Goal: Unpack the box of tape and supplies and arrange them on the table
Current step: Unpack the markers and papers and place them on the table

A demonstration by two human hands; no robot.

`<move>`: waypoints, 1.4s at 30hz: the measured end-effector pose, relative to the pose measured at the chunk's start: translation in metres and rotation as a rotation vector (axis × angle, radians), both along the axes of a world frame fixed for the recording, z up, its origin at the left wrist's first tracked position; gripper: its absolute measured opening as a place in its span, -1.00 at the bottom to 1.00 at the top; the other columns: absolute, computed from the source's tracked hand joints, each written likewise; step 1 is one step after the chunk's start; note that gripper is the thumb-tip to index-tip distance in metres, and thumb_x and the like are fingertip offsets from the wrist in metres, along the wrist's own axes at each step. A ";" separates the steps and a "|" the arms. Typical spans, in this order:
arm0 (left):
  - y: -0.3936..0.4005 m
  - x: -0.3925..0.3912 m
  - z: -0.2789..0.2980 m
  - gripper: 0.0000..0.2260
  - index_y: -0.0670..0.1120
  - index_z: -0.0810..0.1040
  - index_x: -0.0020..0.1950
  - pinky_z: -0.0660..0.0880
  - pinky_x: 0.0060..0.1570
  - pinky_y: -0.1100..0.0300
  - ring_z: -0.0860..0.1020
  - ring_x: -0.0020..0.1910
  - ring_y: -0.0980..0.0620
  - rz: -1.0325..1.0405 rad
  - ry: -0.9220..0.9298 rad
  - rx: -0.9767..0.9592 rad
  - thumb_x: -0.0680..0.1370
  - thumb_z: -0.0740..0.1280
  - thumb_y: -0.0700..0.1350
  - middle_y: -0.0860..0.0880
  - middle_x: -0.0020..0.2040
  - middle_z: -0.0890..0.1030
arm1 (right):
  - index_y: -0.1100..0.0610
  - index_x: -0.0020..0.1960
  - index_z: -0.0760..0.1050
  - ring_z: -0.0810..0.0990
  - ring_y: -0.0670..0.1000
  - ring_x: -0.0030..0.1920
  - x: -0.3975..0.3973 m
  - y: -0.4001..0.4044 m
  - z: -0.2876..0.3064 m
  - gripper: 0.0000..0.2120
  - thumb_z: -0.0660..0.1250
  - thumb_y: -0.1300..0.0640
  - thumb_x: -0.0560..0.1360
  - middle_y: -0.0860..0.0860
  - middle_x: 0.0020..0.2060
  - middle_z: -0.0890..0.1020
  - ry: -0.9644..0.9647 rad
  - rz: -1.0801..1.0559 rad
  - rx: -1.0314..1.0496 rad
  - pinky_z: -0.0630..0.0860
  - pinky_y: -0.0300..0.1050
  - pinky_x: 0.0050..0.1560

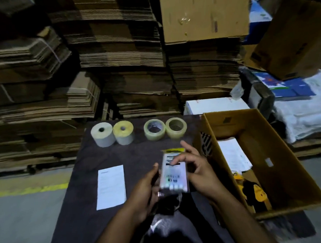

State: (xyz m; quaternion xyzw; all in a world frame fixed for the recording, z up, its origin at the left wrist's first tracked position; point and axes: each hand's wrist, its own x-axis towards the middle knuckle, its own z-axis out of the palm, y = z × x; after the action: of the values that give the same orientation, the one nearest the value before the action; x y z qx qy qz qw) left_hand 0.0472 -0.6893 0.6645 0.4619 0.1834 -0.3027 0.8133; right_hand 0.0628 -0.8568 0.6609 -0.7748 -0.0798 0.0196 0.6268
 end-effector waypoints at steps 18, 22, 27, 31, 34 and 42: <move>0.033 0.045 0.010 -0.82 -0.09 0.66 0.06 0.55 0.01 0.10 0.66 -0.03 0.06 0.188 -0.778 0.631 0.50 0.42 -0.29 -0.06 -0.05 0.72 | 0.07 -0.29 0.69 0.62 0.07 0.15 0.019 0.006 0.003 -0.74 0.43 0.42 0.38 0.08 0.17 0.58 0.219 0.328 0.249 0.58 -0.07 0.09; 0.034 0.049 0.022 -0.94 -0.07 0.69 -0.08 0.58 -0.14 -0.04 0.68 -0.16 -0.10 0.332 -0.878 0.761 0.50 0.44 -0.21 -0.08 -0.17 0.72 | 0.07 -0.03 0.64 0.66 0.22 -0.16 0.002 0.015 0.005 -0.65 0.19 0.42 0.49 0.26 0.00 0.66 0.613 0.257 0.773 0.63 0.05 -0.29; 0.029 0.052 0.044 -0.92 -0.12 0.70 -0.03 0.62 -0.06 -0.03 0.69 -0.11 0.01 0.431 -0.908 0.881 0.50 0.45 -0.21 0.01 -0.15 0.73 | -0.05 0.39 0.45 0.65 0.29 -0.07 -0.016 0.028 -0.010 -0.60 0.02 -0.07 0.64 0.23 0.19 0.60 0.819 0.266 1.190 0.61 0.15 -0.15; 0.031 0.053 0.065 -0.90 -0.17 0.67 -0.02 0.62 -0.13 -0.01 0.69 -0.16 -0.02 0.492 -1.002 0.870 0.47 0.47 -0.25 -0.03 -0.17 0.72 | 0.12 0.40 0.45 0.61 0.34 0.09 -0.015 0.027 -0.014 -0.45 0.29 -0.17 0.52 0.29 0.29 0.53 0.903 0.271 1.244 0.59 0.22 0.01; 0.033 0.053 0.080 -0.71 -0.10 0.61 0.16 0.64 -0.09 0.05 0.69 -0.11 0.01 0.499 -1.063 0.814 0.45 0.49 -0.25 -0.05 -0.11 0.72 | 0.15 0.30 0.55 0.59 0.35 0.16 -0.013 0.028 -0.008 -0.28 0.62 -0.09 0.21 0.29 0.29 0.53 0.866 0.280 1.247 0.58 0.26 0.07; 0.035 0.051 0.102 -0.39 -0.11 0.41 0.40 0.54 0.21 -0.05 0.65 0.10 0.00 0.589 -1.209 0.776 0.38 0.52 -0.25 0.01 -0.09 0.72 | 0.19 0.24 0.59 0.60 0.34 0.15 -0.010 0.044 -0.001 -0.22 0.67 -0.08 0.11 0.30 0.26 0.55 0.854 0.286 1.260 0.59 0.26 0.05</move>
State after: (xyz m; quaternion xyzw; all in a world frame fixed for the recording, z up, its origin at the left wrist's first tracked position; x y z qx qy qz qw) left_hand 0.0983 -0.6543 0.7666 0.7308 -0.0839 0.3165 0.5990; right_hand 0.0531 -0.8131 0.6595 -0.1792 0.0735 0.3485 0.9171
